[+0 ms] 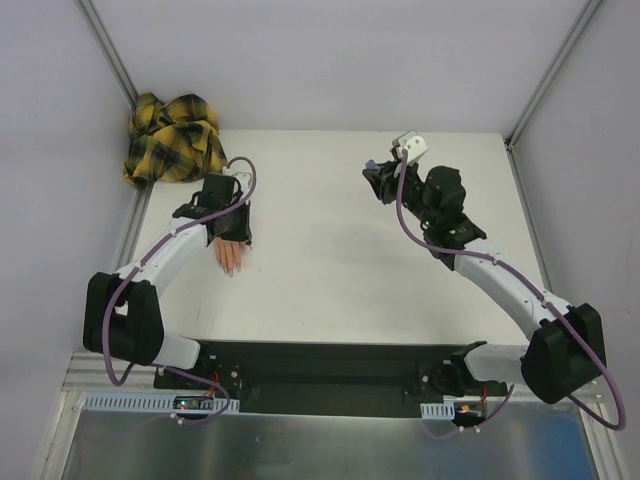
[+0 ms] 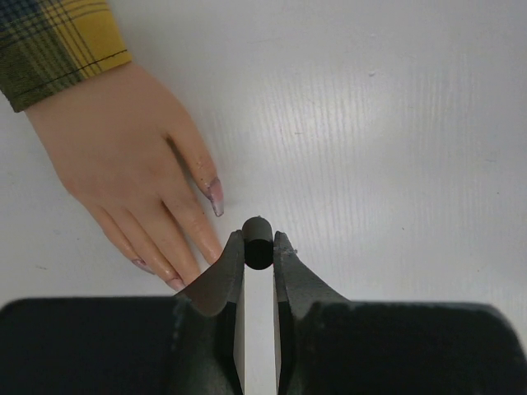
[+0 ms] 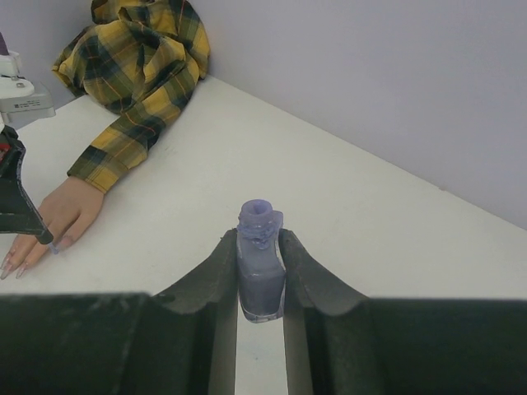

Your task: Paint the nails

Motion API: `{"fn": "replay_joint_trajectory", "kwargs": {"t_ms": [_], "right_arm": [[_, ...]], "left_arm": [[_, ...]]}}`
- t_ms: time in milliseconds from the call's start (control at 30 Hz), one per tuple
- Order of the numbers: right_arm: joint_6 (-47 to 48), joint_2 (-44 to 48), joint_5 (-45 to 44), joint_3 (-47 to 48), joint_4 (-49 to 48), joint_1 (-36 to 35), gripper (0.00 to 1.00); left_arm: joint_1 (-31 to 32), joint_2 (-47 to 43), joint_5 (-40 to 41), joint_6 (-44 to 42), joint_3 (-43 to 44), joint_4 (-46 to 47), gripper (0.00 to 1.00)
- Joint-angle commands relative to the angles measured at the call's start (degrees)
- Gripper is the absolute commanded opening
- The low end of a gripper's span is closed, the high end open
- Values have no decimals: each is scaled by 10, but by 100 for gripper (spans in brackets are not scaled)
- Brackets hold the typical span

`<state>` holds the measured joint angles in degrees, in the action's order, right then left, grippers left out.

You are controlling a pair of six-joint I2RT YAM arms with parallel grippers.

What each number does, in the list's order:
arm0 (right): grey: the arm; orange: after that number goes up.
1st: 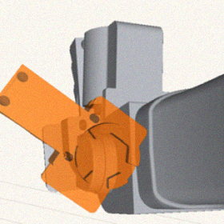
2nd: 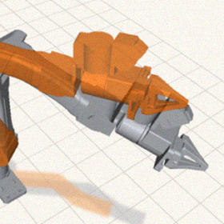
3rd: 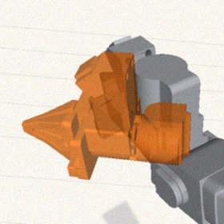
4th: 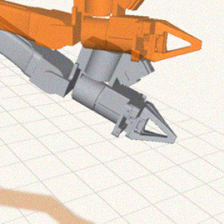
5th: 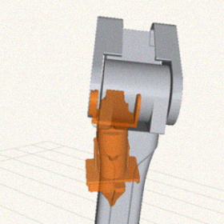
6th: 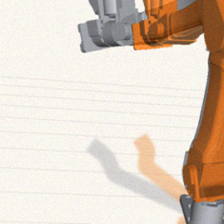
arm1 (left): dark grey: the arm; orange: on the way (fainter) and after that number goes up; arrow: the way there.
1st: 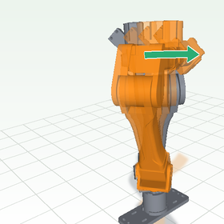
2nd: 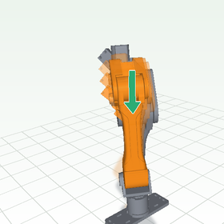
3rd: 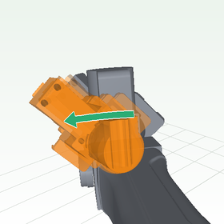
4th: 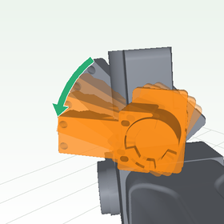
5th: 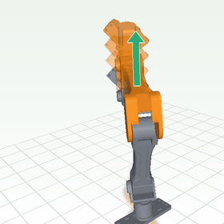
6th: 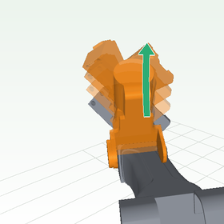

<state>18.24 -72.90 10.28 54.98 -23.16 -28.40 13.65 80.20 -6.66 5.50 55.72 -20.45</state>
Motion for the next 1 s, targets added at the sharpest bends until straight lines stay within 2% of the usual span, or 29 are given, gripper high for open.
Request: {"fn": "replay_joint_trajectory", "kwargs": {"t_ms": [0,333,567,967], "right_arm": [[14,30,3,-3,-44,0,0],[17,31,3,-5,-40,1,0],[15,32,8,-7,-43,1,0],[11,29,14,-8,-47,0,0]], "left_arm": [[-12,16,20,-15,13,13,0],[-16,51,30,-18,29,14,0],[-21,44,39,-20,32,14,0],[-50,65,12,-9,42,14,0]]}}
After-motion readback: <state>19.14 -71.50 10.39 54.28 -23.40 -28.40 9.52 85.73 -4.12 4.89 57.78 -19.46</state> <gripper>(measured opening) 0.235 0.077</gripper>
